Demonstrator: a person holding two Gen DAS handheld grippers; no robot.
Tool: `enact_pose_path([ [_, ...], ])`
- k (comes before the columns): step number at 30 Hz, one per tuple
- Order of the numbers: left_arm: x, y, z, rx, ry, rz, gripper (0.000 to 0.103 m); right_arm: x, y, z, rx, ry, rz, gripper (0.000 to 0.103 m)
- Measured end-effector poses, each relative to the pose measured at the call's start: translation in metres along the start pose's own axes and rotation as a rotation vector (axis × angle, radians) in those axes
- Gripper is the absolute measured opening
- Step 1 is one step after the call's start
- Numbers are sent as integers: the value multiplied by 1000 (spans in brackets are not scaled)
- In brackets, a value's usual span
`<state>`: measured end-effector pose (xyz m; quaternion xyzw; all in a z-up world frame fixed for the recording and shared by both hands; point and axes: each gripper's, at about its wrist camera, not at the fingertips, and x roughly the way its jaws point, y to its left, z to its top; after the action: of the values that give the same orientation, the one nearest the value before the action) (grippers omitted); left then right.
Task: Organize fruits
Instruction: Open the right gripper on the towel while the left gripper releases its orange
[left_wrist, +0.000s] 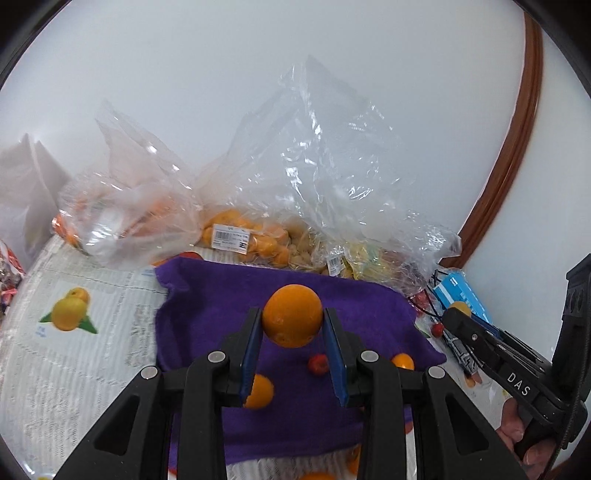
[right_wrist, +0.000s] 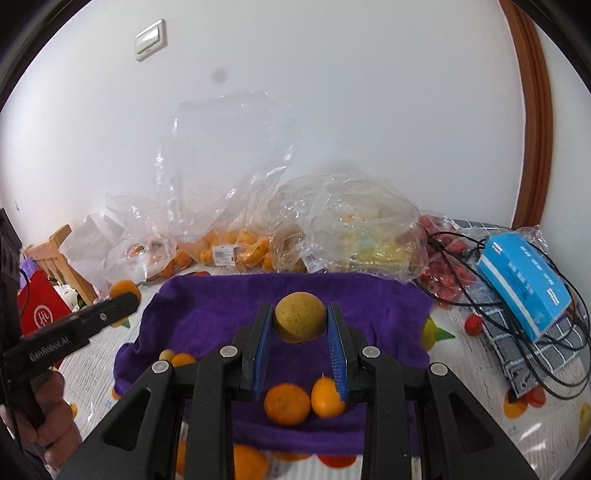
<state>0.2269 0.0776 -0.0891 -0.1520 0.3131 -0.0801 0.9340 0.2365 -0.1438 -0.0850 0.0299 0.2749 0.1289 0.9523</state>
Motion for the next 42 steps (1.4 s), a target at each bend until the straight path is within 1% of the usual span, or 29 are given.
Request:
enact_pose_path([
  [2, 10, -2, -2, 2, 5, -3, 32, 9, -3, 3, -6, 5, 0, 29],
  [5, 24, -2, -16, 20, 20, 12, 32, 21, -11, -3, -6, 20, -8, 29],
  [8, 40, 1, -29, 20, 64, 20, 32, 37, -18, -14, -1, 67, -5, 29],
  [10, 47, 4, -34, 4, 94, 7, 32, 43, -22, -18, 4, 78, -14, 29],
  [12, 49, 6, -37, -2, 104, 0, 32, 49, -25, -22, 10, 94, -16, 29],
  [17, 45, 5, -37, -4, 86, -12, 32, 60, -28, -32, 17, 130, -15, 29],
  [26, 49, 1, -39, 14, 97, -15, 32, 72, -26, -42, 21, 173, 11, 29],
  [34, 54, 3, -39, 9, 110, -8, 32, 73, -25, -43, 9, 181, 2, 29],
  [42, 57, 4, -41, 10, 120, 4, 32, 69, -29, -42, 34, 174, -2, 30],
])
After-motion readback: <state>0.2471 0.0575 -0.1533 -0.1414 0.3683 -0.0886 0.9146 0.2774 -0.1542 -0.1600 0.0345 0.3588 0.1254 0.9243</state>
